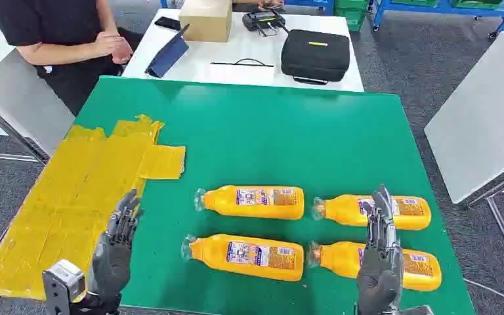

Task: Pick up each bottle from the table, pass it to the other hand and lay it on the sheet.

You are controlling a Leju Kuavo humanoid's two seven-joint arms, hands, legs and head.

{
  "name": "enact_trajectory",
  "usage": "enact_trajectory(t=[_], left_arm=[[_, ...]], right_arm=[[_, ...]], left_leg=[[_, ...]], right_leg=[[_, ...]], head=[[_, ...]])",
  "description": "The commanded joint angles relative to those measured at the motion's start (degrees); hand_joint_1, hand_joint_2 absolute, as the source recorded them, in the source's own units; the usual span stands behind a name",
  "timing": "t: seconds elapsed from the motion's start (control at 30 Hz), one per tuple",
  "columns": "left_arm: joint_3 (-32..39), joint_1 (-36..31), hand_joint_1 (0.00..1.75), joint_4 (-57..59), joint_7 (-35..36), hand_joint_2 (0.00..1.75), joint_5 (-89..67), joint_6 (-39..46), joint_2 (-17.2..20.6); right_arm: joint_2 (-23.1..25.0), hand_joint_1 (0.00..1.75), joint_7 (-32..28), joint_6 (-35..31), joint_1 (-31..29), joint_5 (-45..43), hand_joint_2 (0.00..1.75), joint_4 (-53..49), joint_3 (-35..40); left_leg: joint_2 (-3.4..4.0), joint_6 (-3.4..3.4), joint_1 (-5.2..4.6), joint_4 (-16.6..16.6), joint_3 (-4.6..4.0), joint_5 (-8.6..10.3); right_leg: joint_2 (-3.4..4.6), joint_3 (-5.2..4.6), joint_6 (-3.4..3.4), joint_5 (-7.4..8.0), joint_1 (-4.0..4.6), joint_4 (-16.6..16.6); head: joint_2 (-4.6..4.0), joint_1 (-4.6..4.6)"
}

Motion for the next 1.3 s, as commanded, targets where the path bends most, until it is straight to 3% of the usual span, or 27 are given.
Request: enact_trajectory(t=[0.03,0.2,0.27,0.3,0.4,0.5,0.6,0.67,0.77,0.93,1.03,1.13,1.3], left_arm=[[-5.6,-9.8,0.00,13.0,1.8,0.00,5.5,0.6,0.7],[-2.5,-7.9,0.00,11.5,-1.2,0.00,6.8,1.0,0.2],[-1.5,-7.3,0.00,10.9,-0.9,0.00,6.3,0.6,-0.3],[-0.4,-6.9,0.00,10.4,-0.7,0.00,6.2,0.2,-0.7],[1.9,-5.0,0.00,8.7,-1.5,0.00,7.2,-1.4,-0.7],[3.0,-3.7,0.00,7.7,-2.3,0.00,7.7,-2.8,-0.2],[3.1,-3.6,0.00,7.7,-2.4,0.00,7.7,-2.9,-0.1],[3.6,-3.7,0.00,7.5,-2.5,0.00,8.0,-3.9,-0.6],[4.5,-3.7,0.00,6.8,-2.6,0.00,8.1,-4.3,-0.8],[4.9,-3.6,0.00,6.6,-2.6,0.00,8.1,-4.5,-1.1],[7.3,-3.3,0.00,5.3,-2.4,0.00,8.4,-5.6,-2.7],[8.3,-3.4,0.00,5.1,-2.2,0.00,8.6,-7.5,-2.9],[7.6,-6.4,0.00,6.7,-1.1,0.00,8.9,-9.4,-3.7]], right_arm=[[-0.4,0.00,-1.3,5.3,-2.0,-6.5,0.00,3.5,-1.8],[-2.4,0.00,1.7,7.3,-4.9,-3.0,0.00,6.8,-0.1],[-5.3,0.00,4.0,12.1,-4.9,-1.2,0.00,5.9,1.1],[-7.4,0.00,4.4,13.6,-4.2,3.0,1.75,4.7,1.3],[-11.5,0.00,6.0,15.5,0.4,10.2,1.75,-0.6,-0.2],[-13.6,0.00,13.1,14.3,4.6,22.5,1.75,-5.6,-3.1],[-14.1,0.00,13.1,14.1,5.3,22.5,1.75,-6.4,-3.6],[-14.5,0.00,19.3,14.2,6.8,31.6,1.75,-7.1,-5.5],[-18.0,0.00,22.2,14.5,10.1,33.3,1.75,-7.8,-8.1],[-18.4,0.00,22.4,14.5,10.4,33.6,1.75,-7.6,-8.4],[-20.2,0.00,26.3,15.3,10.9,37.3,1.75,-7.6,-10.5],[-19.2,0.00,28.0,18.1,11.1,38.8,1.75,-7.9,-15.4],[-12.7,0.00,29.1,27.2,10.5,42.6,1.75,-5.9,-24.8]], left_leg=[[-0.05,-0.12,0.02,-0.1,0.07,0.13],[0.18,-0.06,0.01,-0.1,0.10,0.05],[0.24,-0.13,0.03,-0.1,0.15,0.04],[0.22,-0.13,0.02,-0.1,0.15,0.03],[0.15,-0.12,0.04,0.0,0.09,-0.01],[0.01,-0.05,-0.02,0.0,-0.04,-0.01],[0.00,-0.05,-0.02,0.0,-0.08,-0.03],[0.00,-0.07,-0.02,0.0,-0.12,-0.01],[0.01,-0.13,0.00,0.1,-0.08,-0.04],[0.04,-0.11,-0.02,0.0,-0.09,-0.03],[0.07,-0.07,-0.03,0.0,-0.11,-0.01],[0.08,-0.10,-0.01,0.1,-0.09,-0.03],[-0.05,-0.05,-0.01,0.0,-0.15,0.05]], right_leg=[[-0.39,0.16,-0.10,0.09,0.05,-0.1],[-0.06,0.16,-0.06,0.09,0.04,-0.1],[-0.14,0.21,-0.11,0.09,0.08,-0.1],[-0.16,0.22,-0.11,0.08,0.06,-0.1],[-0.28,0.21,-0.11,0.02,0.08,-0.1],[-0.21,0.04,-0.04,-0.02,0.00,0.0],[-0.21,0.02,-0.04,-0.02,0.01,0.0],[-0.22,0.00,-0.06,0.00,0.00,0.0],[-0.34,0.03,-0.11,-0.03,0.04,0.0],[-0.28,0.02,-0.09,0.01,0.02,0.0],[-0.20,-0.03,-0.05,0.02,0.00,0.0],[-0.27,0.00,-0.08,0.01,0.03,0.0],[-0.26,-0.05,-0.03,0.04,0.01,0.0]], head=[[0.00,0.02],[0.00,0.02],[0.00,0.02],[0.00,0.02],[0.00,0.00],[0.00,0.02],[0.00,0.00],[0.00,0.04],[0.00,0.00],[0.00,0.04],[0.00,0.00],[0.00,0.02],[0.00,0.02]])
